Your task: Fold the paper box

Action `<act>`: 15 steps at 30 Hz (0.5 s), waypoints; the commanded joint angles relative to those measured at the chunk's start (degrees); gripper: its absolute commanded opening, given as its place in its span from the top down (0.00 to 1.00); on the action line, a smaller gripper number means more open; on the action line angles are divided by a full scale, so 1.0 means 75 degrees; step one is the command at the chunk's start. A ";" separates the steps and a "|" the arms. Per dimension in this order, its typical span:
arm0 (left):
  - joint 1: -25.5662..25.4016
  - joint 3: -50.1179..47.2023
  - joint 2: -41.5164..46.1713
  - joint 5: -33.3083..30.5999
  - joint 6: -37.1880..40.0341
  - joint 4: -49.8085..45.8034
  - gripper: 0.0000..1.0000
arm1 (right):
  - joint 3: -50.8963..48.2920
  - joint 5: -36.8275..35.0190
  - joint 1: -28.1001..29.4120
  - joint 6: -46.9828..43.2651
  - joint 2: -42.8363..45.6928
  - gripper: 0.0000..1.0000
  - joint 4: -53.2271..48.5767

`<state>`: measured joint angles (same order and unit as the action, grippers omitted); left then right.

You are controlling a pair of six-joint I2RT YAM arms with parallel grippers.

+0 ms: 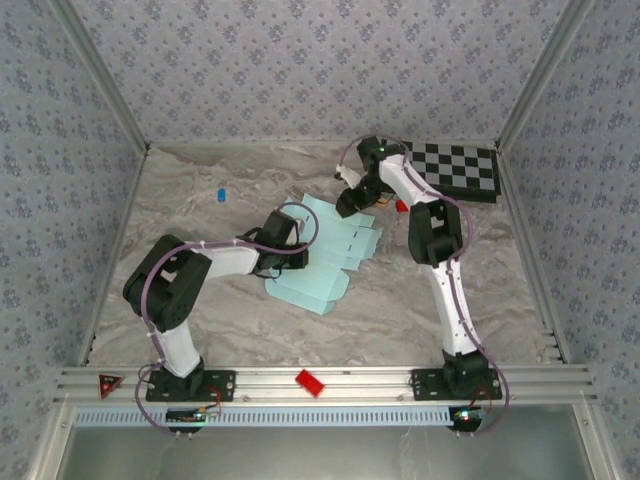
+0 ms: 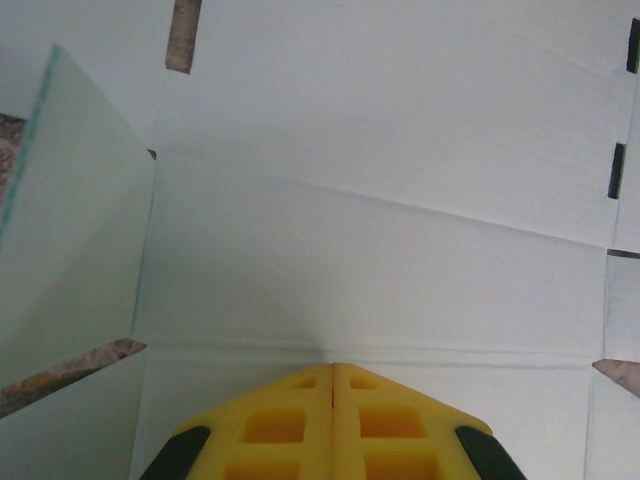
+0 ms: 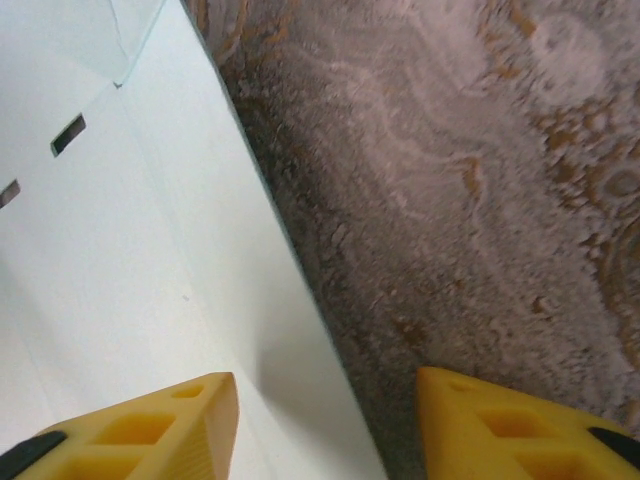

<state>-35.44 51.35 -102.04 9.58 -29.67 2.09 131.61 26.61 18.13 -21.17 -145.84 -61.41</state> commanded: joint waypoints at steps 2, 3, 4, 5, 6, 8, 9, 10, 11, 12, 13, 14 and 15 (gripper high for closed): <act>-0.0079 -0.0254 -0.0232 -0.0206 -0.0011 -0.0811 1.00 | 0.0289 0.0443 -0.0029 -0.0310 -0.0121 0.55 -0.0564; -0.0068 -0.0256 -0.0235 -0.0203 -0.0016 -0.0806 1.00 | 0.0299 0.0470 -0.0027 -0.0336 -0.0114 0.56 -0.0584; -0.0071 -0.0255 -0.0235 -0.0210 -0.0016 -0.0819 1.00 | 0.0303 0.0472 -0.0037 -0.0364 -0.0103 0.58 -0.0590; -0.0070 -0.0255 -0.0235 -0.0206 -0.0017 -0.0817 1.00 | 0.0312 0.0471 -0.0038 -0.0370 -0.0072 0.60 -0.0589; -0.0074 -0.0247 -0.0235 -0.0201 -0.0017 -0.0814 1.00 | 0.0315 0.0486 -0.0038 -0.0383 -0.0042 0.61 -0.0588; -0.0075 -0.0247 -0.0234 -0.0209 -0.0017 -0.0818 1.00 | 0.0307 0.0552 -0.0042 -0.0474 0.0029 0.65 -0.0599; -0.0076 -0.0232 -0.0224 -0.0207 -0.0011 -0.0817 1.00 | 0.0310 0.0545 -0.0039 -0.0516 0.0062 0.67 -0.0593; -0.0070 -0.0238 -0.0223 -0.0199 -0.0014 -0.0823 1.00 | 0.0309 0.0553 -0.0036 -0.0580 0.0103 0.70 -0.0592; -0.0074 -0.0216 -0.0212 -0.0192 -0.0017 -0.0829 1.00 | 0.0302 0.0532 -0.0046 -0.0633 0.0137 0.73 -0.0599; -0.0068 -0.0222 -0.0200 -0.0177 -0.0028 -0.0818 1.00 | 0.0305 0.0524 -0.0039 -0.0687 0.0161 0.75 -0.0603; -0.0071 -0.0222 -0.0168 -0.0133 -0.0030 -0.0801 1.00 | 0.0306 0.0486 -0.0038 -0.0746 0.0199 0.78 -0.0608; -0.0072 -0.0224 -0.0134 -0.0101 -0.0049 -0.0784 1.00 | 0.0289 0.0444 -0.0026 -0.0852 0.0226 0.80 -0.0614; -0.0068 -0.0225 -0.0076 -0.0077 -0.0069 -0.0772 1.00 | 0.0265 0.0391 -0.0016 -0.1000 0.0290 0.83 -0.0625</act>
<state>-35.44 51.37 -102.00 9.61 -29.69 2.09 132.29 28.45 17.61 -26.00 -145.80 -63.53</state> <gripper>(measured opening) 0.048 0.183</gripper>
